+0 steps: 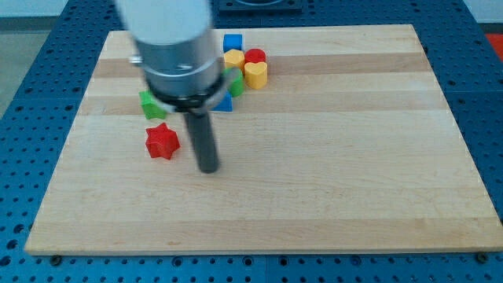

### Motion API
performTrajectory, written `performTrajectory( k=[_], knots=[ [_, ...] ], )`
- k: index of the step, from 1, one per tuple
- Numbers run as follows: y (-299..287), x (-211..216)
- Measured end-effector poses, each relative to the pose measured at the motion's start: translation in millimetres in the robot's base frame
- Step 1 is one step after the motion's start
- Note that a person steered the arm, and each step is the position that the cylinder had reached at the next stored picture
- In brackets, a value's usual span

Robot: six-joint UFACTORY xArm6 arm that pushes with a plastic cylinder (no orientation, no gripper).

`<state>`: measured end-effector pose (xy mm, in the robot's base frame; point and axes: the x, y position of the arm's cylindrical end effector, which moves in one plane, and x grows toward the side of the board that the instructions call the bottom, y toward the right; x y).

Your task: Move the red star towards the bottom left of the board

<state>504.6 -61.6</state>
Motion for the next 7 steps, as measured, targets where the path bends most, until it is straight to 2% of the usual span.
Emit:
performTrajectory(
  k=[1, 2, 3, 4, 6, 7],
  knots=[
    [-55.9, -36.3],
    [-107.2, -36.8],
    [-120.8, -47.2],
    [-114.2, -74.9],
    [-216.3, -19.7],
    [-202.1, -60.6]
  ],
)
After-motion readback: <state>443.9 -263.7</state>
